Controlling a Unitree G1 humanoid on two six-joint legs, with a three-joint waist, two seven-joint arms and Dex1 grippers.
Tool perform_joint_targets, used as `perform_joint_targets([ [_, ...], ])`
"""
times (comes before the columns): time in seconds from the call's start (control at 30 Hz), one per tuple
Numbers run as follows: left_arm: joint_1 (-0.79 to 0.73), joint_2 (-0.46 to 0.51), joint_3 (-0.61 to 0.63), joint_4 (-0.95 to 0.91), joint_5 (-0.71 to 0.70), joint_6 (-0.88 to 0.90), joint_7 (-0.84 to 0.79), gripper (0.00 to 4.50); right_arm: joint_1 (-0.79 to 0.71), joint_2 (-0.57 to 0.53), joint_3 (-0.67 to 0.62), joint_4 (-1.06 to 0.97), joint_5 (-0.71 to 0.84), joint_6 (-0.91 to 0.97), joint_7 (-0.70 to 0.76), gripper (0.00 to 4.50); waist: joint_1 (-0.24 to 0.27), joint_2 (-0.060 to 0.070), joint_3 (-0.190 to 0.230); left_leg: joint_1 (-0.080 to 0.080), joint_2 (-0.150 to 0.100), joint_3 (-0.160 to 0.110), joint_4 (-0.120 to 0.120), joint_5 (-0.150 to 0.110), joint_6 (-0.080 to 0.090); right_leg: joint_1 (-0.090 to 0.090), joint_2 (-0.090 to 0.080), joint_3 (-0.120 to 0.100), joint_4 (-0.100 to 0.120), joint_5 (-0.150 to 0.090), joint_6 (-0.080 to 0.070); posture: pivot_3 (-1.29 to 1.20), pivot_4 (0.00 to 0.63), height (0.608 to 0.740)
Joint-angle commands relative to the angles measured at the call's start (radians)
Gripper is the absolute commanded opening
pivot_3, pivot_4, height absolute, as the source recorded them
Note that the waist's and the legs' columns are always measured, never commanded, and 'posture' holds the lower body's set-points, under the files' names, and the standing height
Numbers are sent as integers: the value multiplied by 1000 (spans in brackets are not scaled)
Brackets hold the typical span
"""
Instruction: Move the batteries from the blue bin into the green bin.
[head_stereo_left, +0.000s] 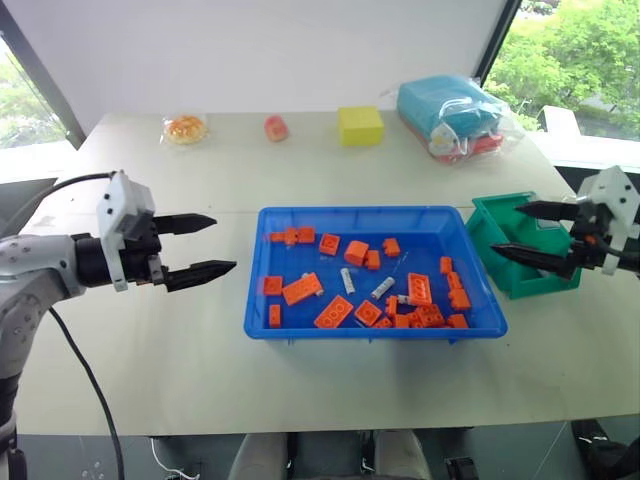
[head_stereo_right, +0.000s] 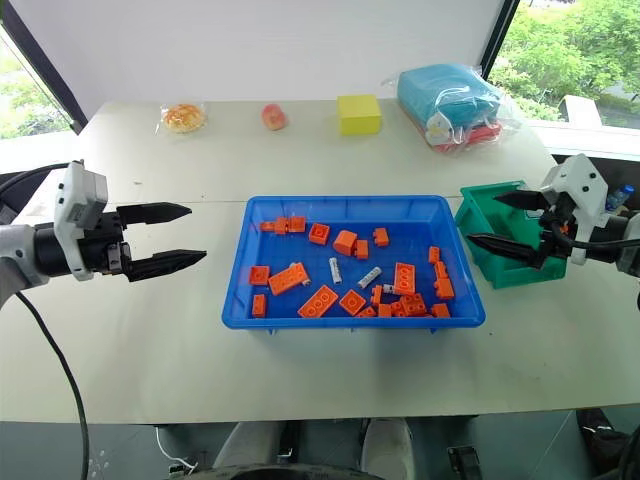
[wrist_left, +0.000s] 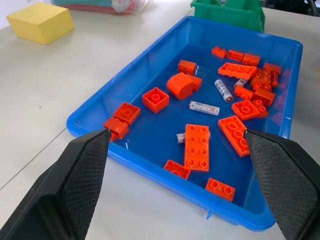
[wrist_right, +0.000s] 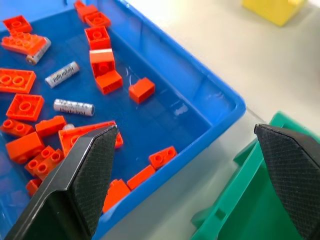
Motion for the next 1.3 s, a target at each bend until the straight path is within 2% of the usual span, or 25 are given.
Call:
perform_joint_targets([
  [0.03,-3,2,17,-29,-9,-7,5,4448,-42,-14,16,-1,-8,-14,17,4500,0,0,0,0,0,0,0,0,0,0,0,0,0,0,0,0,150,706],
  [0.2,-4,5,14,-38,-20,0,-6,4448,-162,21,126,-25,-18,-3,39,4500,-1,0,0,0,0,0,0,0,0,0,0,1,0,0,0,0,150,706],
  [0.33,-1,14,2,-56,-26,4,-17,4448,-297,101,285,-70,-55,48,39,4500,-8,0,0,0,3,1,0,0,0,-3,3,2,0,0,0,0,150,706],
  [0.57,15,24,19,-82,-52,24,-24,4448,-442,268,523,-134,-91,97,112,4500,-2,0,0,-1,12,1,-1,0,0,-7,13,3,1,0,-1,0,150,706],
  [0.7,40,36,28,-98,-61,35,-36,4448,-530,355,637,-21,-184,-26,183,4500,-1,0,0,-1,12,1,0,1,-1,-7,13,4,1,0,-1,0,150,706],
  [0.83,80,47,34,-120,-48,22,-47,4448,-687,496,768,220,-318,-204,265,4500,-9,0,1,-1,12,7,1,1,-1,-10,14,10,2,0,-2,0,150,706],
  [0.97,112,40,58,-161,-66,36,-28,4448,-759,605,844,399,-403,-340,327,4500,-8,-6,-2,-1,12,13,1,2,0,-18,15,21,11,1,-2,0,150,706],
  [1.3,247,48,194,-252,-116,77,6,4448,-841,820,874,717,-536,-591,310,4500,-24,-9,-2,0,16,16,1,4,-6,-23,29,40,15,3,-5,0,150,706],
])
